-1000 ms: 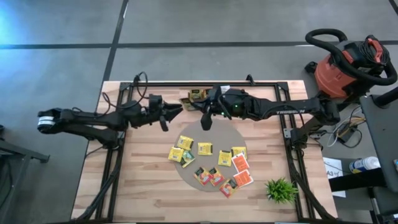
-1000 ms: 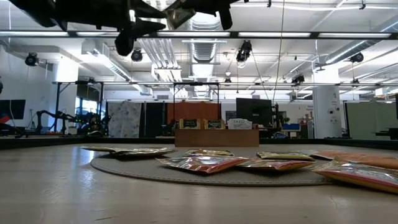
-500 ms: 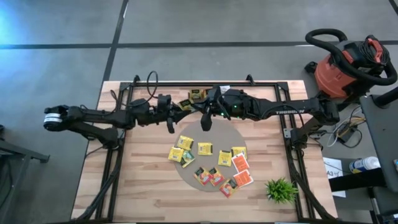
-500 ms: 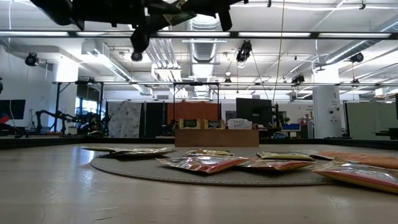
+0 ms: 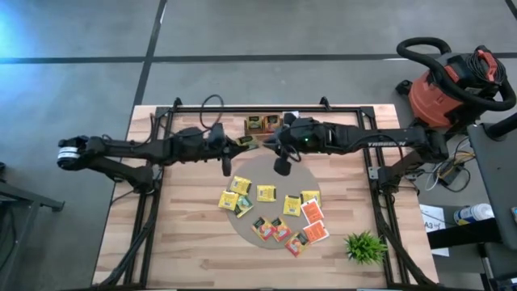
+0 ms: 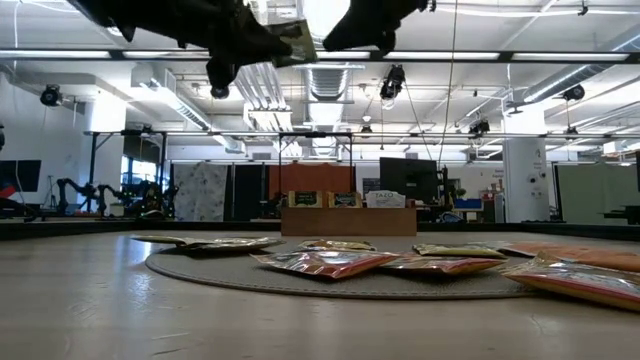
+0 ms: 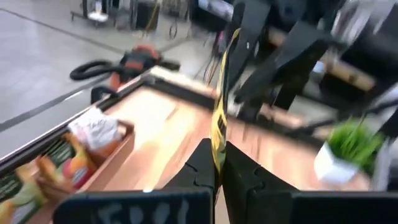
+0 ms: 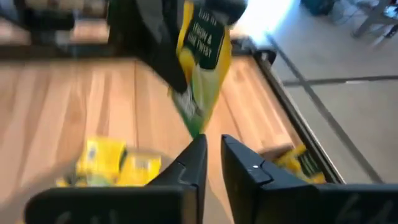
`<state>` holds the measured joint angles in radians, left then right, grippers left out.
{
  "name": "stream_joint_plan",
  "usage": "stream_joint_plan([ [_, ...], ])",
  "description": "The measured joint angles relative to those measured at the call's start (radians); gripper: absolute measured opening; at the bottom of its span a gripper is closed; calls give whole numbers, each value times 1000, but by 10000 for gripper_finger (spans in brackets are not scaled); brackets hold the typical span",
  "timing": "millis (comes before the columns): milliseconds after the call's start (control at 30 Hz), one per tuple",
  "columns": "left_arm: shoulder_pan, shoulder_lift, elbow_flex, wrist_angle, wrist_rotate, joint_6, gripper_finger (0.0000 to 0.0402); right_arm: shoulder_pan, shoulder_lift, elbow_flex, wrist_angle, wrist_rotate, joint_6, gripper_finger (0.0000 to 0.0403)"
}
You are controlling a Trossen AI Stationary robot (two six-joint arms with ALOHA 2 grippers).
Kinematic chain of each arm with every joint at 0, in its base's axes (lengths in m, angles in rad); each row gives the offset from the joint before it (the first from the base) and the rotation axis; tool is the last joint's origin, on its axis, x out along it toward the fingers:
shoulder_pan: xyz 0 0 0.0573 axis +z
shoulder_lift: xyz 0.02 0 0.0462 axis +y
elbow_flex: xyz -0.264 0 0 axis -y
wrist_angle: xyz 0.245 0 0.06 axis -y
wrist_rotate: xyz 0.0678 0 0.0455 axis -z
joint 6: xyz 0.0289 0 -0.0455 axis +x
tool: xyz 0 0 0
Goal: Pick & Place Tea
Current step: Put the yellow tea bag into the left compartment of the wooden organizer
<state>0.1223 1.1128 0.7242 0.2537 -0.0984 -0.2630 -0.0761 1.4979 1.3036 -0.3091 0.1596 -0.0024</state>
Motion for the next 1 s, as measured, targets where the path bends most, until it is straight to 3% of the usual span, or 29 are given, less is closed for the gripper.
stream_joint_plan([
  [300,0,183,192,-313,34,252,7,-6,43,149,-260,-4,-144,113],
  [567,0,312,262,-265,42,312,9,-13,119,261,-427,-64,-114,118],
  [1000,0,329,272,-218,66,314,11,-14,141,265,-457,-92,-110,99],
])
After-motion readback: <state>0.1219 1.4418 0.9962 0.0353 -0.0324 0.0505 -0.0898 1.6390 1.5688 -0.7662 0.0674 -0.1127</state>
